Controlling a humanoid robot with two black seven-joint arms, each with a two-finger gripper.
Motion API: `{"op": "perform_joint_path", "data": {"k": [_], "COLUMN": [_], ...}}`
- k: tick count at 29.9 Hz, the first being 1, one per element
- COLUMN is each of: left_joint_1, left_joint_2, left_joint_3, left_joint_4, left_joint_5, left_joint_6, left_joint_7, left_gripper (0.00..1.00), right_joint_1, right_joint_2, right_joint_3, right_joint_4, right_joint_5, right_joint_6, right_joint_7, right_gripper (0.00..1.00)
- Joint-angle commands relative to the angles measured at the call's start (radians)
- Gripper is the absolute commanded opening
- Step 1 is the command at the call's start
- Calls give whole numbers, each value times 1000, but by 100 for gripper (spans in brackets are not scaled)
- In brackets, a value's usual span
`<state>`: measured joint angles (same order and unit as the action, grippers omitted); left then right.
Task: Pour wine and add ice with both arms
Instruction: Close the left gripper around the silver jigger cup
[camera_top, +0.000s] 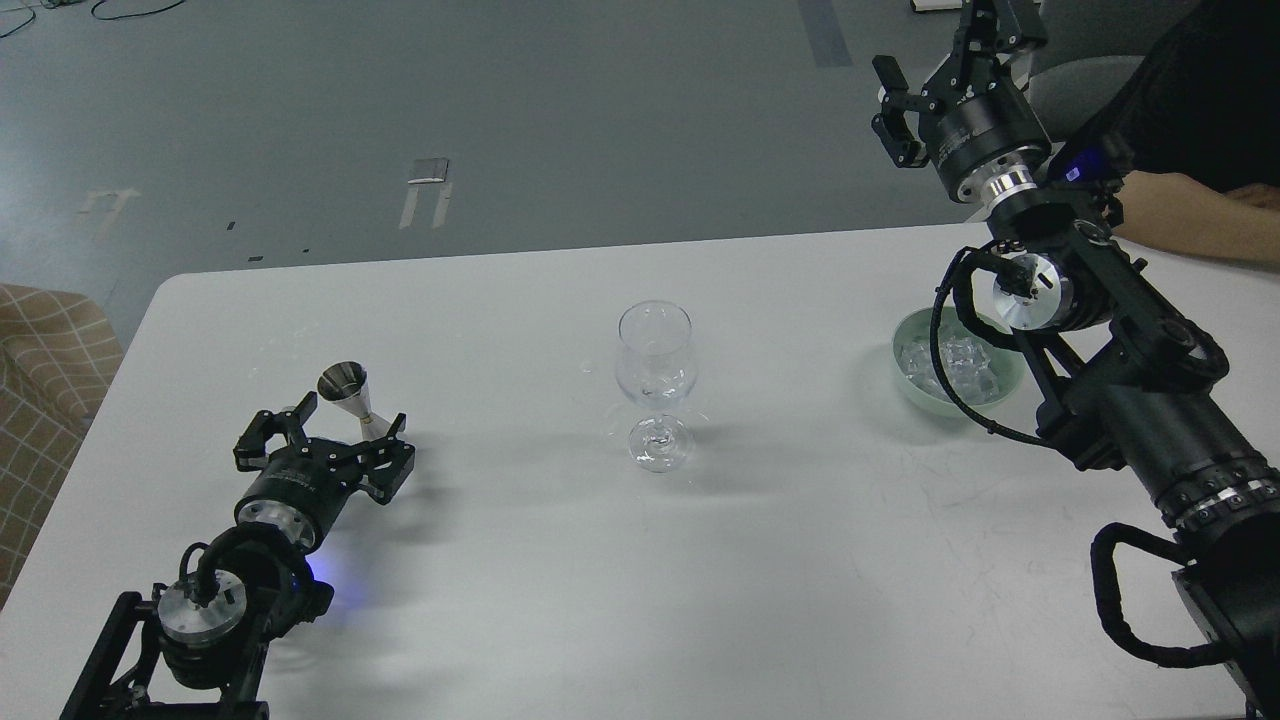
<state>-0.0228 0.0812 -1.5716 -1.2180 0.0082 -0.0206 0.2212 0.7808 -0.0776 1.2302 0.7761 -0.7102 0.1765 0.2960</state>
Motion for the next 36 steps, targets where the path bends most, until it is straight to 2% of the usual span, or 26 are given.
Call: {"op": "perform_joint_path", "data": {"k": [1, 7, 11, 13, 25, 27, 31, 32, 36], "left_joint_1": [-12, -35, -49, -52, -54, -54, -54, -55, -55], "left_joint_2": [-3, -5, -11, -12, -12, -12, -14, -14, -14], "left_joint_3": [1, 1, 4, 11, 15, 15, 15, 13, 13], "left_joint_4": [11, 51, 63, 74, 78, 78, 90, 97, 104], "left_joint_5": [1, 3, 24, 38, 38, 38, 38, 38, 38], "left_joint_6": [-2, -2, -2, -2, -12, -16, -76, -97, -114], "left_joint_7": [0, -3, -34, -42, -26, -26, -23, -22, -22], "left_gripper": [98, 97, 86, 85, 77, 73, 62, 56, 53], "right_joint_1": [-2, -3, -8, -8, -9, -9, -9, -9, -9], "right_joint_2": [1, -1, 1, 1, 1, 1, 1, 1, 1], "right_joint_3": [0, 0, 0, 0, 0, 0, 0, 0, 0], "right_joint_4": [0, 0, 0, 0, 0, 0, 0, 0, 0], "right_joint_5": [0, 0, 0, 0, 0, 0, 0, 0, 0], "right_joint_6": [0, 0, 0, 0, 0, 0, 0, 0, 0], "right_joint_7": [0, -1, -1, -1, -1, -1, -1, -1, -1], "right_gripper": [100, 100, 100, 100, 100, 100, 100, 100, 100]}}
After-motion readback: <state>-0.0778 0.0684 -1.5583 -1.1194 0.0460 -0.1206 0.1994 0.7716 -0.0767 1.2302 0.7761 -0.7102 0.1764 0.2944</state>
